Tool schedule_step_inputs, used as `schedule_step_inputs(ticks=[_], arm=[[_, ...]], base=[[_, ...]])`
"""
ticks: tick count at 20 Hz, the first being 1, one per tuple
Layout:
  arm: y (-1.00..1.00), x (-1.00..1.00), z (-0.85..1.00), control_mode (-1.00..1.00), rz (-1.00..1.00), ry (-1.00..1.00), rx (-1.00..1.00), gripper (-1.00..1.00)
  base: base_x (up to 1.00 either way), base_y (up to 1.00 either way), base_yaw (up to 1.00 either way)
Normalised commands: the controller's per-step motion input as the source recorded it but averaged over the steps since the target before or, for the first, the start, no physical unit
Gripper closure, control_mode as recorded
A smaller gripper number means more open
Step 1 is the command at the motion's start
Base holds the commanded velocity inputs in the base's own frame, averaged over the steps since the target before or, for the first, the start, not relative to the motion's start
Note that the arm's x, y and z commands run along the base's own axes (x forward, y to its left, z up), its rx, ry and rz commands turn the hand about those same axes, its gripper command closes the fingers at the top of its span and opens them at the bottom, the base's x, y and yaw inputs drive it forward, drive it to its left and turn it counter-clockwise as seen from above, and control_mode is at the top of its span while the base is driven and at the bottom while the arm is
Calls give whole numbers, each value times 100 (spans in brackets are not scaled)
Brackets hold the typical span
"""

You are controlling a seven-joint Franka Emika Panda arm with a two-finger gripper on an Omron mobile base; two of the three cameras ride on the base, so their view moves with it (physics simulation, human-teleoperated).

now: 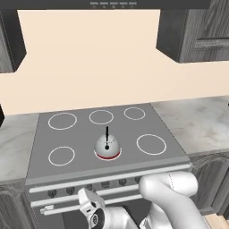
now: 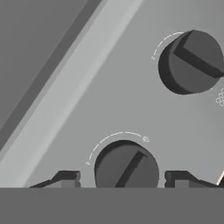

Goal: Lower the heat of the kettle.

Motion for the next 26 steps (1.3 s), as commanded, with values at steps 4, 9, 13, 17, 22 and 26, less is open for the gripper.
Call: schedule_step_inputs(ticks=[4,9,13,17,22,26], arm=[[0,37,0,-100,6,0,2,100],[0,28,0,-100,3,0,0,100],[15,5,0,-100,0,0,0,100],[14,0,3,-100,0,0,2,100],[18,-1,15,-100,-1,0,9,100],[17,-7,24,-100,-2,0,12,100]], base=[[0,0,0],[0,0,0],[0,0,0],[0,0,0],[0,0,0],[0,0,0]])
